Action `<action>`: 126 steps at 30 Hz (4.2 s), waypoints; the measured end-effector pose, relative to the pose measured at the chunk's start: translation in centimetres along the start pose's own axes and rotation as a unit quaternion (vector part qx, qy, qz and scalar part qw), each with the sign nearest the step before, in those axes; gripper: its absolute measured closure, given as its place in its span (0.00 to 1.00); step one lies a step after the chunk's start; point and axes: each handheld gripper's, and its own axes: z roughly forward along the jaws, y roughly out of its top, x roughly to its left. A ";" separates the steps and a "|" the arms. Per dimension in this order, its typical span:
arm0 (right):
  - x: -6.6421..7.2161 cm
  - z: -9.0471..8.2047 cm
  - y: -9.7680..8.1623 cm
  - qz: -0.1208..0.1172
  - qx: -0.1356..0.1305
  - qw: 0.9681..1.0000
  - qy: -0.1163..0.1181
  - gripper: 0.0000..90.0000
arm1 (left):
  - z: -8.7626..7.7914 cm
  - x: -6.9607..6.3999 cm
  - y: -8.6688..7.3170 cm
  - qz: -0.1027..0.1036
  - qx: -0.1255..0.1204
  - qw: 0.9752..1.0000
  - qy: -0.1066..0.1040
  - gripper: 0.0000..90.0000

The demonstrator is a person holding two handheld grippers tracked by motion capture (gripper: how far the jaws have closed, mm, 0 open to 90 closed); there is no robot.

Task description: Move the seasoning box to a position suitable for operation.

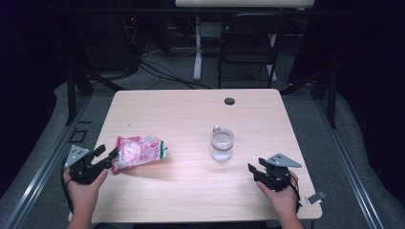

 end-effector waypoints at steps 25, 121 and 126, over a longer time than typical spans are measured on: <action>0.8 1.3 7.2 -0.037 0.016 0.999 0.034 0.71 | 6.9 -12.4 6.9 0.061 0.051 0.982 -0.171 0.58; 4.8 8.6 5.7 -0.121 0.063 0.987 0.089 0.79 | 9.1 -16.5 0.6 0.122 0.140 0.963 -0.197 0.87; 4.8 10.1 5.8 -0.119 0.066 0.987 0.091 0.80 | 9.0 -16.5 0.4 0.124 0.139 0.962 -0.199 0.85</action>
